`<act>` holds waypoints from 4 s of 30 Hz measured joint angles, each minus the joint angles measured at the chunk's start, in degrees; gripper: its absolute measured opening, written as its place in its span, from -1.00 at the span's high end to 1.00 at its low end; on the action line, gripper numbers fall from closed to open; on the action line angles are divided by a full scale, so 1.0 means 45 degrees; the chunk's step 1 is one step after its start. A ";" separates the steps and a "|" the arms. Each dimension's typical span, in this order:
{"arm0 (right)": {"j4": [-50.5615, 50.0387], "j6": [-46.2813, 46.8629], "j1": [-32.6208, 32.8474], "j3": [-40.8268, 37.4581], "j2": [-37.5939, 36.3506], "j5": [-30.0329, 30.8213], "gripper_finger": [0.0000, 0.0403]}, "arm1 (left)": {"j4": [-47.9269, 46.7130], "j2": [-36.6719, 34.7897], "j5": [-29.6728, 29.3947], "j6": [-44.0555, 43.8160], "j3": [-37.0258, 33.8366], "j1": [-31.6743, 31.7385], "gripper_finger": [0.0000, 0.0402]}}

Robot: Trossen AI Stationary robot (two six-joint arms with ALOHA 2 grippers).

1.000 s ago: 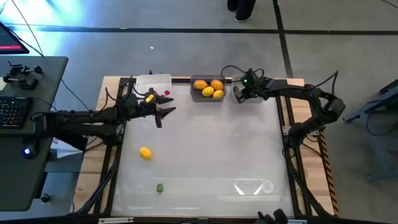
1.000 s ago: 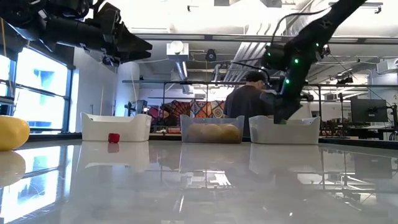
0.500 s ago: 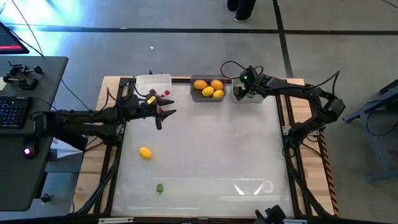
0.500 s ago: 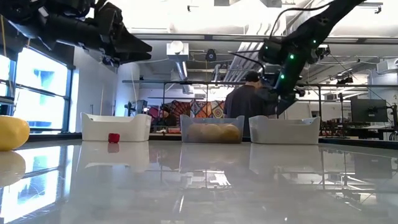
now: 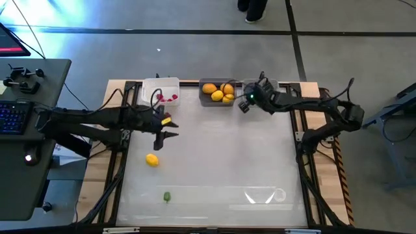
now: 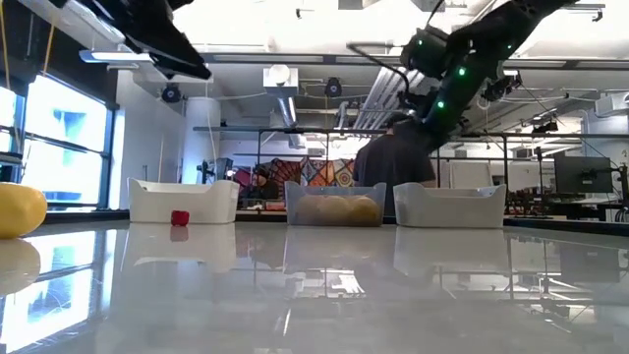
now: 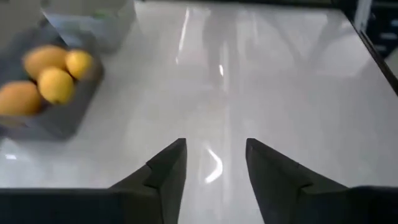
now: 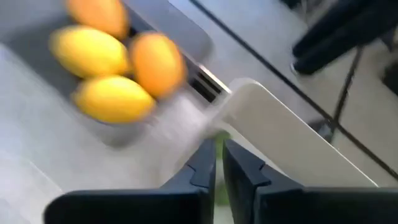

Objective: Sort produce into baskets
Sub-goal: Put the lemon into the black bin

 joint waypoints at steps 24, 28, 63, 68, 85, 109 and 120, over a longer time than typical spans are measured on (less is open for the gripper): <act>0.4078 0.0352 0.3903 -0.1934 -0.1450 -0.0176 1.00 | -0.7003 0.3008 0.0778 -0.3979 0.0845 -0.5124 0.31; 0.3839 0.0372 0.3911 -0.1934 -0.1450 -0.0149 1.00 | -0.7058 0.3857 0.0785 -0.3984 0.0847 -0.5483 -0.03; 0.3180 0.0331 0.3911 -0.1934 -0.1450 -0.0149 1.00 | -0.7420 0.6559 -0.0844 -0.2376 0.1130 -0.5703 0.24; 0.3189 -0.0053 0.3851 -0.1934 -0.1450 -0.0147 1.00 | -0.7449 0.6518 -0.1650 -0.0506 0.2141 -0.4463 0.24; 0.4811 -0.1487 0.2221 -0.1909 -0.1450 -0.1068 1.00 | -0.4805 0.8063 -0.2436 0.8964 0.7283 0.3290 0.24; 0.4263 -0.1549 0.1871 -0.1909 -0.1450 -0.1106 1.00 | -0.4492 1.4569 -0.0750 1.5707 1.2212 0.6240 0.25; 0.4271 -0.1611 0.1871 -0.1909 -0.1450 -0.1106 1.00 | -0.4420 1.4785 -0.0749 1.5495 1.2217 0.6284 0.19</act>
